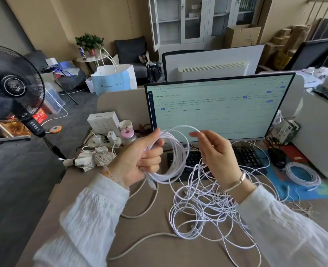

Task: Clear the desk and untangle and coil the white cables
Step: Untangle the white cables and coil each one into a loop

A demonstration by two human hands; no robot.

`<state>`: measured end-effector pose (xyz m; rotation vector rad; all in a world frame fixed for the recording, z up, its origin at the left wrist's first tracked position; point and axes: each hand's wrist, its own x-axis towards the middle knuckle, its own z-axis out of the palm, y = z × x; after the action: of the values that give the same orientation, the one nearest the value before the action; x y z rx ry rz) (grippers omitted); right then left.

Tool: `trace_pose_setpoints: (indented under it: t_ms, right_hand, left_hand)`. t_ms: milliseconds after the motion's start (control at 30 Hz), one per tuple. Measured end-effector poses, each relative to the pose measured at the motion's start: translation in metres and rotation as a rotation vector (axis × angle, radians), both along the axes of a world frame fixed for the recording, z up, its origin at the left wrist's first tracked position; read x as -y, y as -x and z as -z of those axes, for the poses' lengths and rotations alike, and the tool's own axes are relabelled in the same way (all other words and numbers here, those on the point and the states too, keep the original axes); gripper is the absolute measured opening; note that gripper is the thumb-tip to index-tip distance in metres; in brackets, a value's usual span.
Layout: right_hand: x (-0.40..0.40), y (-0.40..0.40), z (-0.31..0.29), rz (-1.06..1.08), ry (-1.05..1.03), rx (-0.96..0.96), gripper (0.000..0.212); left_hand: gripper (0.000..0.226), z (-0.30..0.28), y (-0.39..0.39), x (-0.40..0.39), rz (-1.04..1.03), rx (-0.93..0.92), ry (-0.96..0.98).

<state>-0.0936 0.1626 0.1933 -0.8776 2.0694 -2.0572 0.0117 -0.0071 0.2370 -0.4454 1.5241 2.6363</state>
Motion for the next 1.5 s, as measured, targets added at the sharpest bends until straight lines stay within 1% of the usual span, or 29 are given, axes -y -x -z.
trace_pose_setpoints:
  t_ms: [67,133,200,233,300,367,400,433,467,500,600,633,700,733,767,833,867,933,1033,1133,1200,1300,1367,1433,1500]
  right_hand:
    - [0.0,0.008,0.0,-0.003,-0.061,0.063,0.023]
    - [-0.001,0.011,0.0,0.029,-0.107,0.087,0.022]
    - [-0.005,0.011,-0.004,0.039,-0.099,0.145,0.022]
    - [-0.008,0.009,-0.007,0.002,-0.088,0.195,0.021]
    - [-0.014,0.006,-0.013,-0.186,-0.089,0.299,0.02]
    - [-0.017,0.005,-0.015,-0.458,-0.103,0.413,0.036]
    - [-0.017,0.005,-0.014,-0.579,-0.092,0.492,0.04]
    - [-0.018,0.006,-0.011,-0.665,-0.066,0.575,0.037]
    - [-0.018,0.008,-0.009,-0.739,-0.033,0.65,0.03]
    - [-0.018,0.01,-0.006,-0.811,0.003,0.711,0.029]
    - [-0.019,0.015,-0.001,-0.99,0.11,0.86,0.037]
    - [-0.018,0.015,-0.002,-1.023,0.119,0.891,0.045]
    - [-0.016,0.015,-0.005,-0.997,0.051,0.898,0.064]
    - [-0.016,0.013,-0.008,-0.949,-0.002,0.854,0.063]
    - [-0.016,0.012,-0.01,-0.903,-0.038,0.8,0.056]
    - [-0.019,0.01,-0.013,-0.866,-0.016,0.753,0.041]
    - [-0.019,0.009,-0.013,-0.866,0.011,0.752,0.037]
    - [-0.018,0.008,-0.013,-0.826,0.042,0.769,0.036]
    - [-0.016,0.004,-0.014,-0.752,0.055,0.788,0.038]
    - [-0.019,0.006,-0.015,-0.749,0.033,0.791,0.038]
    - [-0.02,0.008,-0.017,-0.76,-0.004,0.767,0.04]
    - [-0.02,0.011,-0.012,-0.748,-0.003,0.743,0.047]
    - [-0.019,0.008,-0.005,-0.797,-0.001,0.764,0.054]
    - [-0.019,0.004,0.005,-0.847,0.048,0.822,0.059]
    - [-0.018,0.002,0.013,-0.849,0.092,0.841,0.058]
  left_hand:
    - [0.039,0.002,-0.001,-0.004,0.08,0.024,-0.063]
    - [0.047,0.004,-0.002,-0.007,0.152,0.053,-0.13]
    - [0.049,0.008,-0.001,-0.009,0.209,0.063,-0.205]
    - [0.047,0.009,-0.001,-0.009,0.215,0.068,-0.218]
    - [0.044,0.01,-0.001,-0.011,0.191,0.084,-0.201]
    - [0.044,0.011,0.001,-0.014,0.182,0.088,-0.195]
    - [0.044,0.012,0.001,-0.016,0.189,0.081,-0.201]
    - [0.045,0.012,0.002,-0.018,0.202,0.071,-0.203]
    - [0.045,0.013,0.002,-0.02,0.213,0.059,-0.196]
    - [0.046,0.013,0.002,-0.021,0.221,0.048,-0.187]
    - [0.045,0.012,0.0,-0.021,0.289,0.02,-0.171]
    - [0.042,0.013,0.0,-0.021,0.327,0.009,-0.175]
    - [0.039,0.016,0.0,-0.021,0.393,-0.008,-0.196]
    - [0.038,0.018,0.0,-0.021,0.406,-0.013,-0.208]
    - [0.039,0.02,0.0,-0.02,0.407,-0.019,-0.22]
    - [0.037,0.023,-0.001,-0.021,0.399,-0.034,-0.235]
    - [0.036,0.023,-0.001,-0.021,0.394,-0.042,-0.244]
    - [0.036,0.023,-0.001,-0.024,0.386,-0.053,-0.277]
    - [0.043,0.024,0.0,-0.029,0.356,-0.035,-0.299]
    - [0.046,0.026,0.0,-0.035,0.343,-0.027,-0.318]
    - [0.047,0.025,-0.001,-0.038,0.301,-0.016,-0.325]
    - [0.048,0.021,0.0,-0.039,0.147,0.001,-0.289]
    - [0.047,0.018,0.0,-0.037,0.048,-0.016,-0.306]
    - [0.047,0.016,0.001,-0.034,0.011,-0.049,-0.336]
    - [0.046,0.014,0.002,-0.032,-0.013,-0.069,-0.346]
